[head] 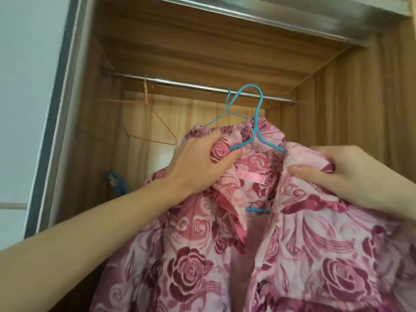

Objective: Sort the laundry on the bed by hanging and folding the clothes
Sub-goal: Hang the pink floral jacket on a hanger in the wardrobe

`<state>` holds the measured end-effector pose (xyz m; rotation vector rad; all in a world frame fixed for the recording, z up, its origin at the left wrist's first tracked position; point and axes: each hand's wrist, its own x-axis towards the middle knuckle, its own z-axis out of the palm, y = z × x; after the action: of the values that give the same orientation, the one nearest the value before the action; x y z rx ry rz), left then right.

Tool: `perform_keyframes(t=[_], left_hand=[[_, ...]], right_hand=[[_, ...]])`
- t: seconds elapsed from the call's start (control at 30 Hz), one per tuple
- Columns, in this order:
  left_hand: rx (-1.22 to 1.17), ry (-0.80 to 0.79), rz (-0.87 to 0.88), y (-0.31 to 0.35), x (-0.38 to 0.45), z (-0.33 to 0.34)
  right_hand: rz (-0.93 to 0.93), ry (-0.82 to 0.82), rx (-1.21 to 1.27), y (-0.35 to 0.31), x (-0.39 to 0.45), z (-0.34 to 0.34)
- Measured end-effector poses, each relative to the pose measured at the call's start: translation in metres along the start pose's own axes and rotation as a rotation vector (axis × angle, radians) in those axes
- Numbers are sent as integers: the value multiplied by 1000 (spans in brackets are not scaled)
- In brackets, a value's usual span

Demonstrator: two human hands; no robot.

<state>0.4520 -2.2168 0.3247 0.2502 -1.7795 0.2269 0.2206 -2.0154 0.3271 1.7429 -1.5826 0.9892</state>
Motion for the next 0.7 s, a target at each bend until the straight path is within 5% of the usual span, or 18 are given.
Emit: perform_keyframes(t=[0.27, 0.5, 0.6, 0.7], left_hand=[[124, -30, -64, -43, 35, 6], [58, -378, -527, -64, 79, 21], [7, -437, -515, -68, 75, 31], [1, -328, -446, -75, 76, 34]], right_hand=[[0, 76, -184, -18, 69, -4], [169, 255, -466, -18, 152, -1], [208, 348, -492, -21, 173, -3], [247, 377, -485, -35, 190, 2]])
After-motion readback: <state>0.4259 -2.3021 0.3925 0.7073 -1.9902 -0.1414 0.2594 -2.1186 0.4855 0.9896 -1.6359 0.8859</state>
